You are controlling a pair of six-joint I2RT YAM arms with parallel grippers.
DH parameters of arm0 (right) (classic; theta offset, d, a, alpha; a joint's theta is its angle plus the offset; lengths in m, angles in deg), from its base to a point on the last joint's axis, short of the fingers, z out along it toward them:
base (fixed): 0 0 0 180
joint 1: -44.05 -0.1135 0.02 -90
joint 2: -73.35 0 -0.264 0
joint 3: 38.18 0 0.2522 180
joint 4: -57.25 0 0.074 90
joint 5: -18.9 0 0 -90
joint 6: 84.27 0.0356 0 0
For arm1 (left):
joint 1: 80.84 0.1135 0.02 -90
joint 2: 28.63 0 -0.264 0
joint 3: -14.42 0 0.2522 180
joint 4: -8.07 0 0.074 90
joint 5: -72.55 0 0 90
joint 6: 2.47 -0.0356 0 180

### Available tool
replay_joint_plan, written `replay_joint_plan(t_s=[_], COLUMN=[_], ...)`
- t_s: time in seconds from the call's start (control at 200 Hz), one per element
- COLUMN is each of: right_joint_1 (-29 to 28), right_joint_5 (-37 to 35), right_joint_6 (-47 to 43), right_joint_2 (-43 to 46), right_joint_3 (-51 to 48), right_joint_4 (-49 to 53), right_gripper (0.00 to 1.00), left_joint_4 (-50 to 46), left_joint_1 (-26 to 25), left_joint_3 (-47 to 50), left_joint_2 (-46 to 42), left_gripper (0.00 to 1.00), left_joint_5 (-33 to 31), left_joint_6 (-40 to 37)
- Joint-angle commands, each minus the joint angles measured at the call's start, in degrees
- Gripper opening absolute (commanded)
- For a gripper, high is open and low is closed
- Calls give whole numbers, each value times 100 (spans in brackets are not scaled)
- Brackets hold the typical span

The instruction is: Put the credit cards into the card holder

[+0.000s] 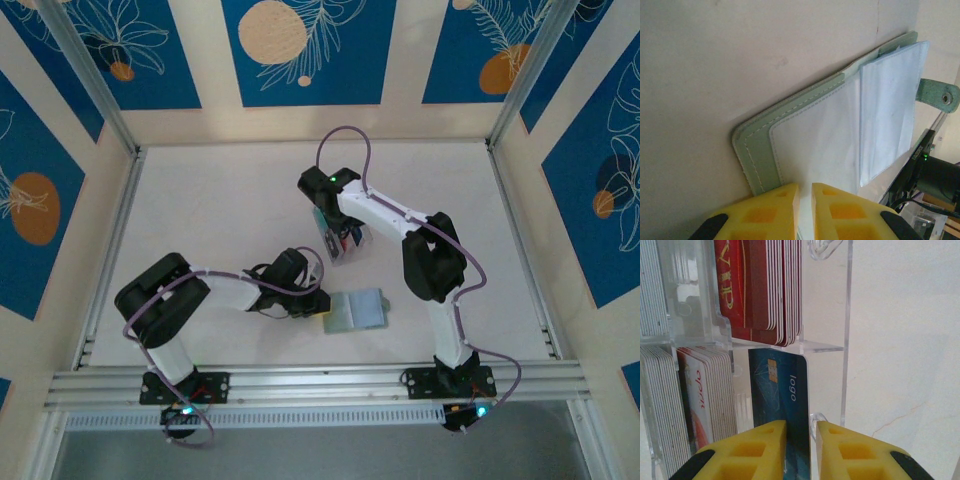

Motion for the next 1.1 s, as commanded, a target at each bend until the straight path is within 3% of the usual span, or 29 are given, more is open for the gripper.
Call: replay_joint_plan(t_s=[0.0,0.535,1.095], right_joint_1=[-31,-5,75], right_joint_5=[-189,190,-61], right_joint_6=[-57,-37,19], right_joint_2=[7,-112,-94], right_joint_3=[205,239,-65], right_joint_4=[224,215,81], right_gripper=[23,28,21], left_joint_4=[-484,-393,-684], left_joint_1=[42,41,68], left_joint_3=[208,269,143], left_joint_2=[24,36,-120], left_gripper=[16,16,16], left_joint_5=[-148,-137,-190], left_joint_6=[67,105,24])
